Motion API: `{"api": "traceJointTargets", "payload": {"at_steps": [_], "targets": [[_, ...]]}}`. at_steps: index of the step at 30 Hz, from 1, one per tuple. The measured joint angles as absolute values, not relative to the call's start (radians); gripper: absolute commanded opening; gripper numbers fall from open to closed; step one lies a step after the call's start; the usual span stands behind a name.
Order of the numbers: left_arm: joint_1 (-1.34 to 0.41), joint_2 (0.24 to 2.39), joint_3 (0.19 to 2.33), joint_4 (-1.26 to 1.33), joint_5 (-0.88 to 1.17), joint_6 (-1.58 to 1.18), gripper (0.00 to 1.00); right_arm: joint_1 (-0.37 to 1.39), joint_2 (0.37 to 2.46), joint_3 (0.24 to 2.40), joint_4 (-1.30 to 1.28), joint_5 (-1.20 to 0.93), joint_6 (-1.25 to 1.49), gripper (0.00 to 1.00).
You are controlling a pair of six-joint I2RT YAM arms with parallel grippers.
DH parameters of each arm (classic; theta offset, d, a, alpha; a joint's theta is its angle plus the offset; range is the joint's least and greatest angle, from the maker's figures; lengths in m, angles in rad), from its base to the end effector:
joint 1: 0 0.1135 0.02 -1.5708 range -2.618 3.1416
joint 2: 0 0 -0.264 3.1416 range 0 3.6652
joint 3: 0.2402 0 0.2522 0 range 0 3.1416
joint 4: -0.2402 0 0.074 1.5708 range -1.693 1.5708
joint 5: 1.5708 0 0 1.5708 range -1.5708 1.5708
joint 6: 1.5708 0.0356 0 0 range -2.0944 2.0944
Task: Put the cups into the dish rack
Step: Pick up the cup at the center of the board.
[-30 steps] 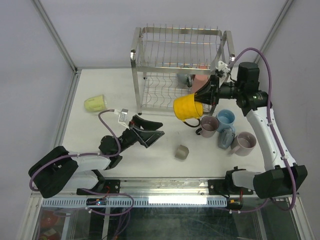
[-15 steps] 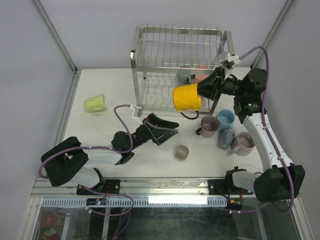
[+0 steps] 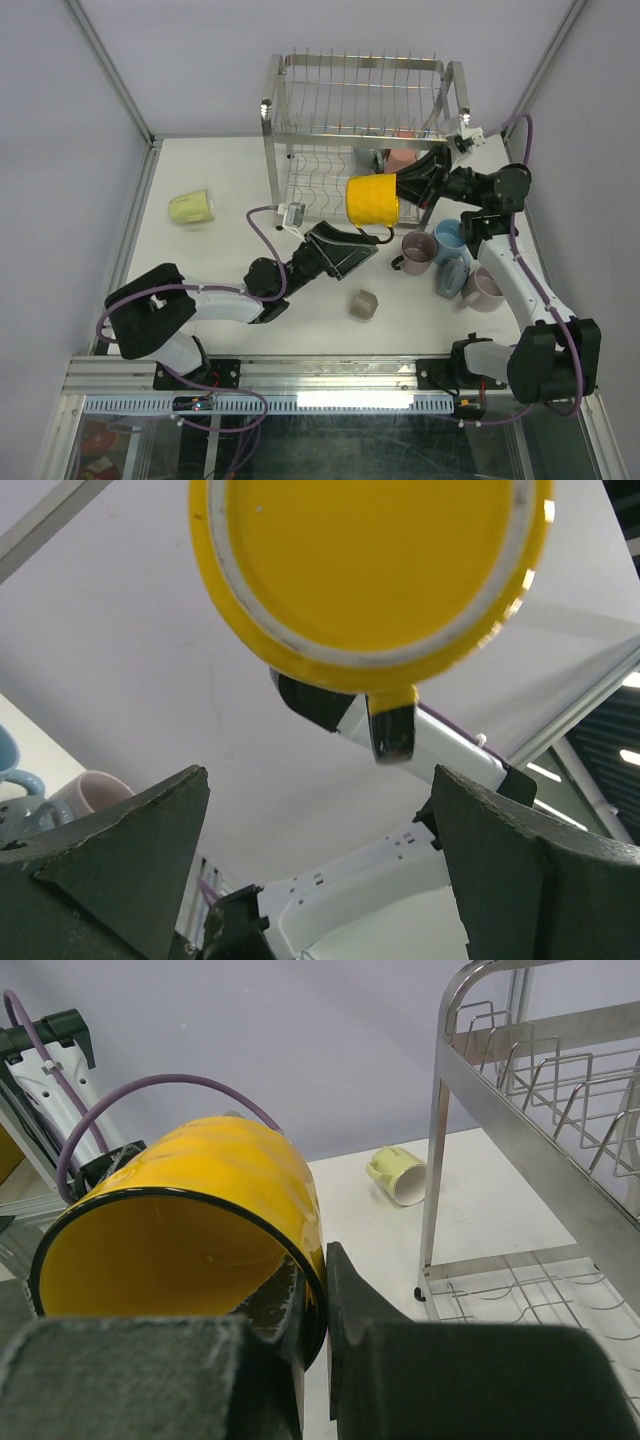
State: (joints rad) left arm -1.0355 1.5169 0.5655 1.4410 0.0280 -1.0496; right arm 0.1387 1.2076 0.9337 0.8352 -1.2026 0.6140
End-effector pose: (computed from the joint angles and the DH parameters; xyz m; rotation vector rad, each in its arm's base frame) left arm 0.1489 -0.2530 0.2640 0.0209 1.2865 -1.8600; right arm 0.2448 0.0677 0.3980 -0.9090 1.1830 1.2195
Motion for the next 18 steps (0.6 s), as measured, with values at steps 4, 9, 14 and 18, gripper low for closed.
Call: {"api": "traceJointTargets", "payload": {"at_steps": [4,9,14,18], "targets": [[-1.063,1.578,0.621,1.44,0.015,-1.066,0.87,0.139,1.203,0.887,0.913,-1.193,0.624,0.0],[-1.088,1.611,0.663,1.441,-0.005,-1.068,0.77,0.139,1.201,0.849,0.979,-1.193,0.632,0.0],[-1.088,1.618,0.677,1.441,-0.032,-1.066,0.59,0.139,1.198,0.826,1.033,-1.192,0.648,0.0],[-1.087,1.624,0.69,1.441,-0.05,-1.066,0.51,0.139,1.19,0.817,1.066,-1.193,0.659,0.0]]}}
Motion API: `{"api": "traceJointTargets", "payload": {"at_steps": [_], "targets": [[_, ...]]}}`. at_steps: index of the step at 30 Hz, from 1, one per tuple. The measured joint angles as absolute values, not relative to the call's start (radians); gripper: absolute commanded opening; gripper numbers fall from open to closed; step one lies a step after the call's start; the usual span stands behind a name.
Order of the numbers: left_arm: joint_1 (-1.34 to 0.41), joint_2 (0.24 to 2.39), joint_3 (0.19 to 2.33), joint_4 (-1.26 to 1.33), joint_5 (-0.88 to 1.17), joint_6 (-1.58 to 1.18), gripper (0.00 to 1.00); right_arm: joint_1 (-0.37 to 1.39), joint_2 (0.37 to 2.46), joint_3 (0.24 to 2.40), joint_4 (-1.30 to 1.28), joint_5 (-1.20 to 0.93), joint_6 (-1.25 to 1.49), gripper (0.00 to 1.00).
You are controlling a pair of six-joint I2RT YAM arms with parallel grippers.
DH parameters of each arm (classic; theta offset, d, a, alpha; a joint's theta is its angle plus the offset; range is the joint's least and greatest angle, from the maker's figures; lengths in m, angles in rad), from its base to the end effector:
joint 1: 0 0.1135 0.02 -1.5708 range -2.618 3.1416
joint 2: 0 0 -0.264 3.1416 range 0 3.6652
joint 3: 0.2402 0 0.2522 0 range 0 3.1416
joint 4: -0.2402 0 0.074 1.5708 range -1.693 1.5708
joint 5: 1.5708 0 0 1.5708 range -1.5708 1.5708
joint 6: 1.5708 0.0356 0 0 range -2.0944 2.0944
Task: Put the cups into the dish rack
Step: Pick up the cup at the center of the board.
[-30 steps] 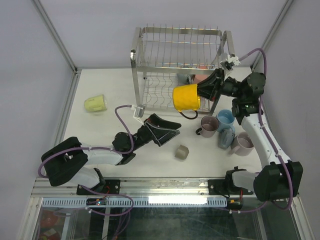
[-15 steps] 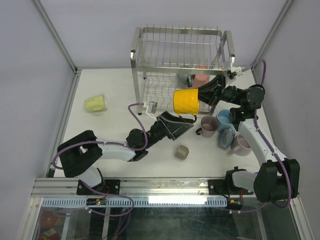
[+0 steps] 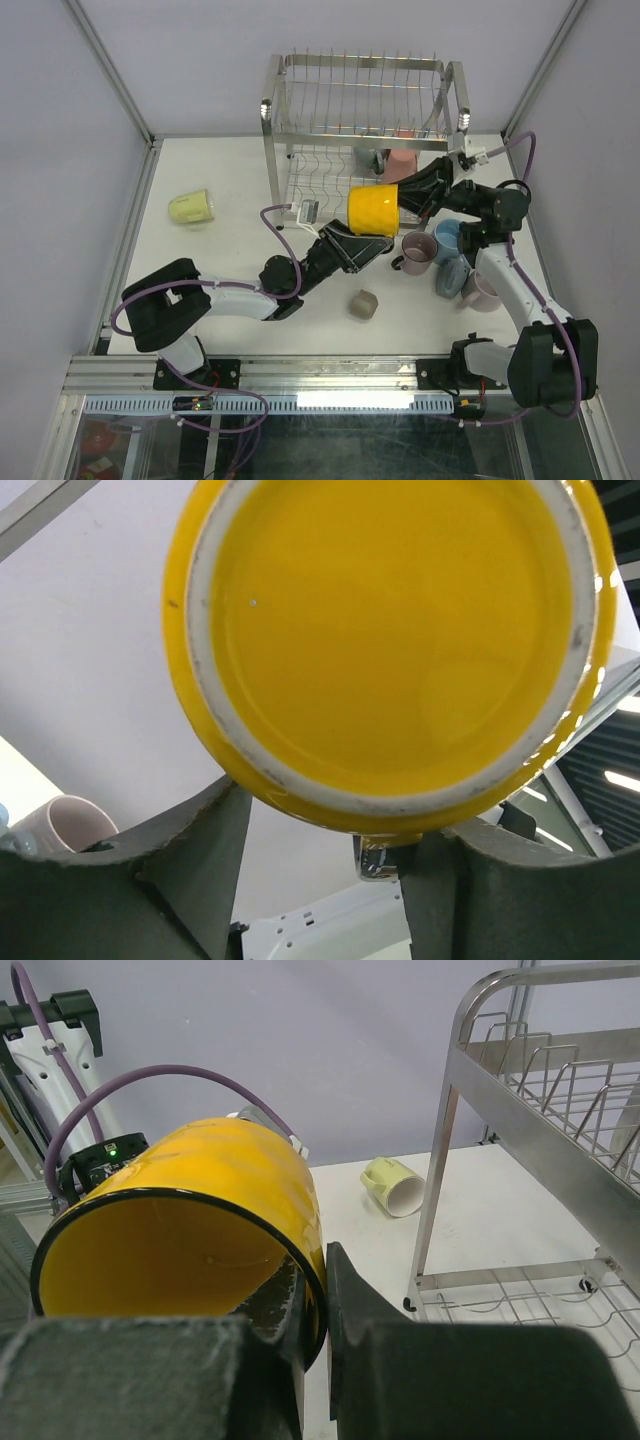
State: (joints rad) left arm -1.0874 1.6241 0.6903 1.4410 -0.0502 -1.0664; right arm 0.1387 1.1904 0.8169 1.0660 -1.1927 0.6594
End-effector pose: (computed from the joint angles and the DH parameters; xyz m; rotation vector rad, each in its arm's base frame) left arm 0.1521 -0.2858 0.2691 -0.0409 1.2713 -1.8867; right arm 0.2321 0.0658 0.3807 -0.9298 1.0926 1.1859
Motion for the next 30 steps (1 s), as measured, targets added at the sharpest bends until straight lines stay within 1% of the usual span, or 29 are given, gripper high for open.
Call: {"api": "traceJointTargets", "payload": {"at_steps": [4,6,10,12,15,18,19,24,30], "targets": [[-1.088,1.627,0.699,1.443,-0.053,-1.071,0.4,0.135,1.187,0.807,1.092,-1.193,0.662,0.0],[-1.088,1.627,0.699,1.445,-0.054,-1.073,0.38,0.133,1.187,0.803,1.099,-1.193,0.662,0.0],[-1.093,1.627,0.701,1.446,-0.055,-1.074,0.37,0.131,1.187,0.796,1.113,-1.193,0.663,0.0],[-1.093,1.627,0.702,1.446,-0.054,-1.076,0.33,0.131,1.186,0.792,1.121,-1.193,0.664,0.0],[-1.093,1.627,0.71,1.445,-0.053,-1.081,0.22,0.131,1.186,0.788,1.127,-1.19,0.665,0.0],[-1.094,1.627,0.715,1.447,-0.051,-1.092,0.02,0.127,1.186,0.787,1.137,-1.183,0.662,0.0],[-1.094,1.627,0.716,1.449,-0.051,-1.092,0.0,0.126,1.186,0.787,1.142,-1.182,0.661,0.0],[-1.094,1.627,0.716,1.451,-0.046,-1.095,0.0,0.125,1.186,0.787,1.156,-1.184,0.662,0.04],[-1.09,1.627,0.709,1.449,-0.043,-1.081,0.0,0.124,1.185,0.787,1.158,-1.186,0.673,0.39]]}}
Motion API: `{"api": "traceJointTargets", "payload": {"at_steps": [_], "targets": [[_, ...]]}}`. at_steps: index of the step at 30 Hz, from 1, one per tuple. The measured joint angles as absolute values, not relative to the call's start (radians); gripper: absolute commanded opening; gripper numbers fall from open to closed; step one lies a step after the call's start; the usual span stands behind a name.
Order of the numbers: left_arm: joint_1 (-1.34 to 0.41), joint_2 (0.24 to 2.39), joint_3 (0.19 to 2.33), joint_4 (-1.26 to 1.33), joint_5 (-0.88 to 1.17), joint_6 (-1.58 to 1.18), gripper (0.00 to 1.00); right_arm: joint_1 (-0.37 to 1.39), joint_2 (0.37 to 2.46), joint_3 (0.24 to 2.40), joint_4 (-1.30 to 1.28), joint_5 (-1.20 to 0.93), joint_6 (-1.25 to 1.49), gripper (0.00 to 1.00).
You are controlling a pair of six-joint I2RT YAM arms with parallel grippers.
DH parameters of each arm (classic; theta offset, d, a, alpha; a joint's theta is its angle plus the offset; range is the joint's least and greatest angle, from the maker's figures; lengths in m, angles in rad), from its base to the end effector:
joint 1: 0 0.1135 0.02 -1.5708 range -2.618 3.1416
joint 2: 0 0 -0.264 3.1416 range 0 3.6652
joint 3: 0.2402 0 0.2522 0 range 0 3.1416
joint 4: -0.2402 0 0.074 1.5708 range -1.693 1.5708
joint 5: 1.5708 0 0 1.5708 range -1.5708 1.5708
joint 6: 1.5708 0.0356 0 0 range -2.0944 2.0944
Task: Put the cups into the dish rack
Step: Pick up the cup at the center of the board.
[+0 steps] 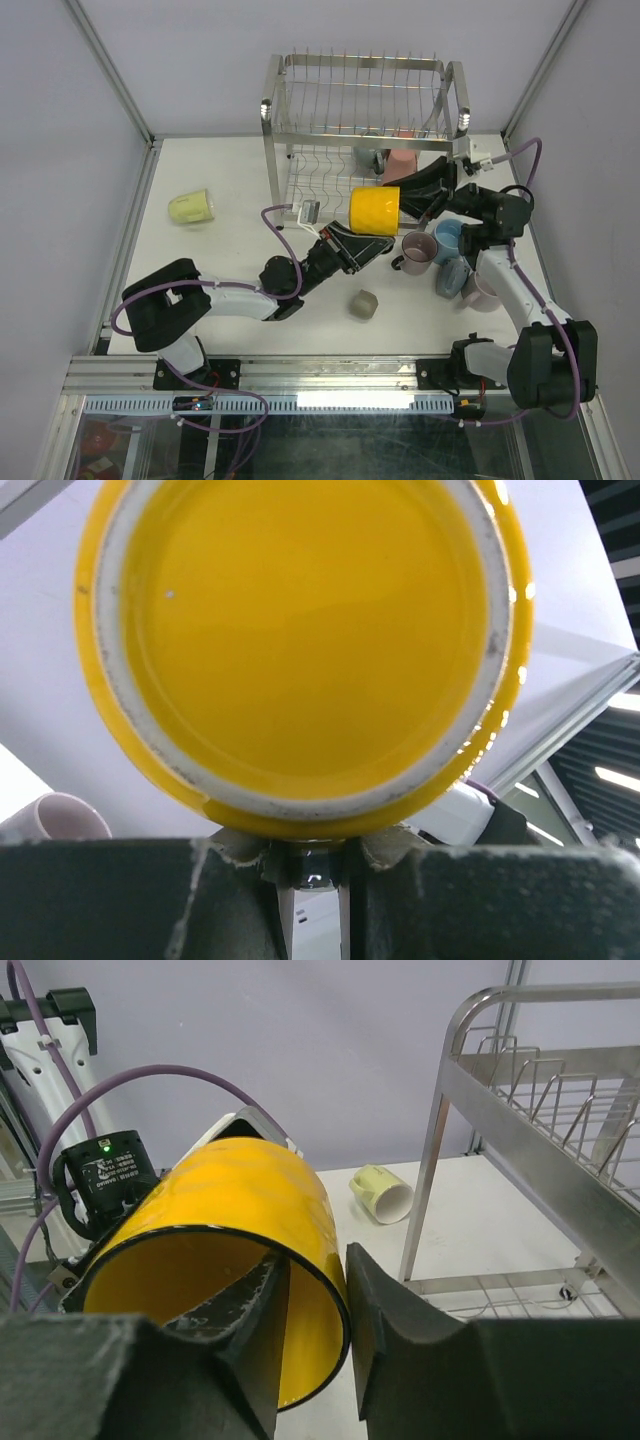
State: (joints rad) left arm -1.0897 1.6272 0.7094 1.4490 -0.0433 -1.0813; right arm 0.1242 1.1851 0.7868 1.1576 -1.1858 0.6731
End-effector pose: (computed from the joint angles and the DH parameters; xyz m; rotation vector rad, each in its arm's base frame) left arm 0.1521 -0.2881 0.2745 -0.0420 1.2482 -1.9163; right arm 0.2272 0.0616 0.3785 -0.9336 1.0459 1.1491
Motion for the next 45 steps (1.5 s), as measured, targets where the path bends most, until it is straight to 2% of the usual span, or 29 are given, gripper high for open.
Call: {"api": "traceJointTargets", "payload": {"at_steps": [3,8,20,34,39,45], "targets": [[-1.081,1.627,0.684,1.447,-0.043,-1.058,0.0,0.123,1.174,0.787,1.162,-1.189,0.682,0.52],[-1.073,1.613,0.644,1.448,-0.052,-1.009,0.0,0.114,1.165,0.787,1.166,-1.213,0.682,0.62],[-1.072,1.507,0.512,1.446,-0.055,-0.854,0.0,0.097,1.155,0.788,1.144,-1.258,0.655,0.64],[-1.064,1.417,0.393,1.447,-0.133,-0.683,0.0,0.057,1.14,0.876,0.892,-1.33,0.559,0.64],[-1.038,1.356,0.393,1.372,-0.138,-0.643,0.0,0.049,1.14,0.949,0.673,-1.349,0.473,0.65],[-1.005,1.221,0.406,1.133,-0.146,-0.586,0.0,0.047,1.139,1.177,0.019,-1.295,-0.011,0.68]]}}
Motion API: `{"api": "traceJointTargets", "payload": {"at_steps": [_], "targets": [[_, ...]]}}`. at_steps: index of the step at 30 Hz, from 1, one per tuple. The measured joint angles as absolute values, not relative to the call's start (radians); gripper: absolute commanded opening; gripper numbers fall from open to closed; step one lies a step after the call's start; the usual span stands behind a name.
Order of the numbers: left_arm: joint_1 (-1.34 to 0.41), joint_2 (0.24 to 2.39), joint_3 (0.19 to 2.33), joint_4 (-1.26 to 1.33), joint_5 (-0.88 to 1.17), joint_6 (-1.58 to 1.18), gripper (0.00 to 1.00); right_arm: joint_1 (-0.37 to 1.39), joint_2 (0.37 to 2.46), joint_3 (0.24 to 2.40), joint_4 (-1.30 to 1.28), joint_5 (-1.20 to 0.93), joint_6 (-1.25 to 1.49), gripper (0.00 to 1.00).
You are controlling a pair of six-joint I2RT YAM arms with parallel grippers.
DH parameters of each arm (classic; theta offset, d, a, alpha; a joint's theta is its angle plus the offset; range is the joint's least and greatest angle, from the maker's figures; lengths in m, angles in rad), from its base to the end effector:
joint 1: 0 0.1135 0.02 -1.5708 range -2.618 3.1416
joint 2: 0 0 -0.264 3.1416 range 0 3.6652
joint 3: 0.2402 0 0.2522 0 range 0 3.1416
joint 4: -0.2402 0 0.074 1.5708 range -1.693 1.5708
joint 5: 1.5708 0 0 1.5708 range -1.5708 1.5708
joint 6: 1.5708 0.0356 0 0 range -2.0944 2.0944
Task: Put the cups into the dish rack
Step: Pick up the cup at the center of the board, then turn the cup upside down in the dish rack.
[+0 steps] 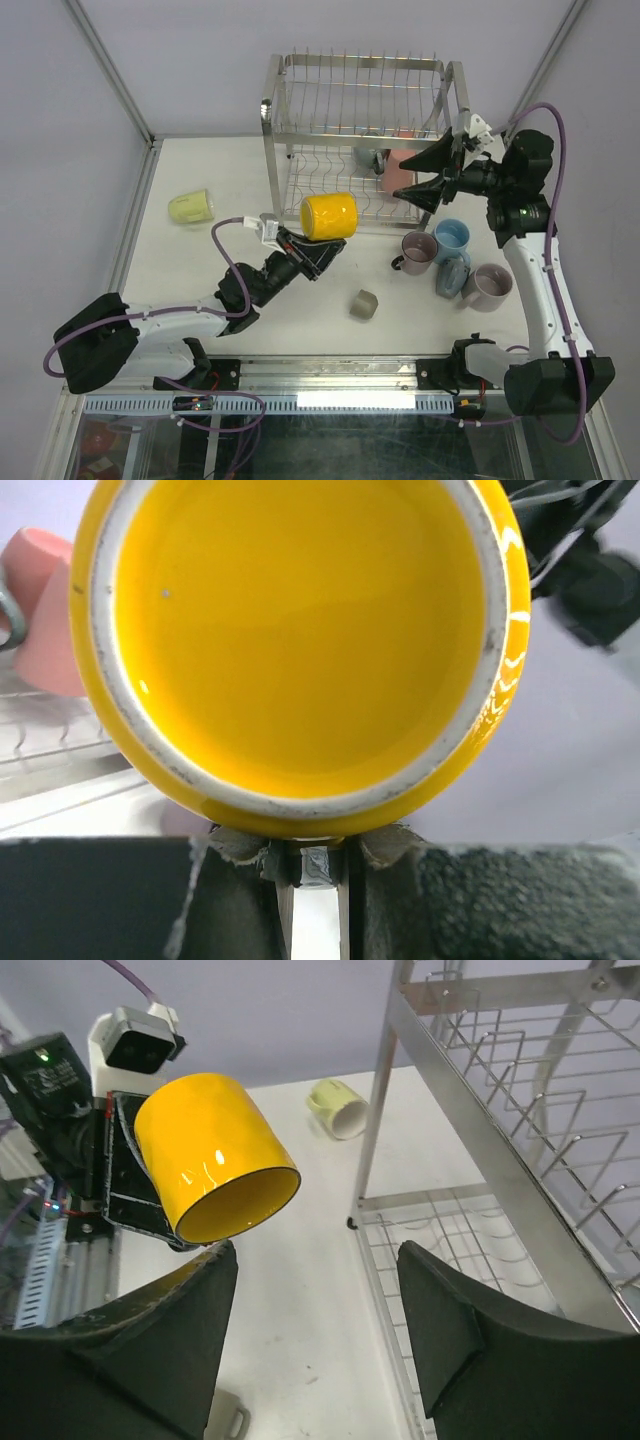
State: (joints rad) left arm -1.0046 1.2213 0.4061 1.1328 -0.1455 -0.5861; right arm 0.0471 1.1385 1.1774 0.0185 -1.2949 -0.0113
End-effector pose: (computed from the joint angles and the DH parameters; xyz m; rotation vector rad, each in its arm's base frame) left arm 0.1358 -0.2040 0.2585 0.1484 1.3568 -1.2704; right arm 0.2335 0.0453 0.4275 -1.0654 1.2534 0.9951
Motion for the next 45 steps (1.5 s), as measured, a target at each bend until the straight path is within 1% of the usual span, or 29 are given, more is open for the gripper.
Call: {"api": "traceJointTargets", "payload": {"at_steps": [4,7,9,13,20,24,28,34,40,45], "targets": [[-0.978,1.194,0.439,0.96,-0.141,-0.553,0.0,0.047,1.117,1.243,-0.345,-1.236,-0.321,0.69],[-0.951,1.193,0.46,0.852,-0.122,-0.532,0.0,0.047,1.097,1.241,-0.537,-1.193,-0.463,0.69],[-0.923,1.193,0.48,0.77,-0.095,-0.518,0.0,0.047,1.086,1.237,-0.63,-1.163,-0.53,0.69],[-0.874,1.2,0.532,0.653,-0.036,-0.478,0.0,0.045,1.061,1.194,-0.726,-1.108,-0.61,0.69],[-0.849,1.309,0.683,0.511,0.037,-0.36,0.0,0.002,1.04,1.075,-0.77,-1.017,-0.659,0.69],[-0.849,1.381,0.75,0.438,0.088,-0.229,0.0,-0.015,1.04,1.04,-0.764,-0.963,-0.663,0.7],[-0.848,1.441,0.834,0.349,0.135,-0.077,0.0,-0.026,1.04,1.028,-0.739,-0.907,-0.649,0.7],[-0.816,1.573,1.036,0.194,0.217,0.13,0.0,-0.043,1.04,1.008,-0.676,-0.793,-0.614,0.69],[-0.79,1.666,1.18,0.029,0.232,0.311,0.0,-0.056,1.04,0.983,-0.625,-0.69,-0.574,0.7],[-0.777,1.737,1.265,-0.051,0.242,0.425,0.0,-0.068,1.04,0.982,-0.6,-0.644,-0.55,0.7]]}}
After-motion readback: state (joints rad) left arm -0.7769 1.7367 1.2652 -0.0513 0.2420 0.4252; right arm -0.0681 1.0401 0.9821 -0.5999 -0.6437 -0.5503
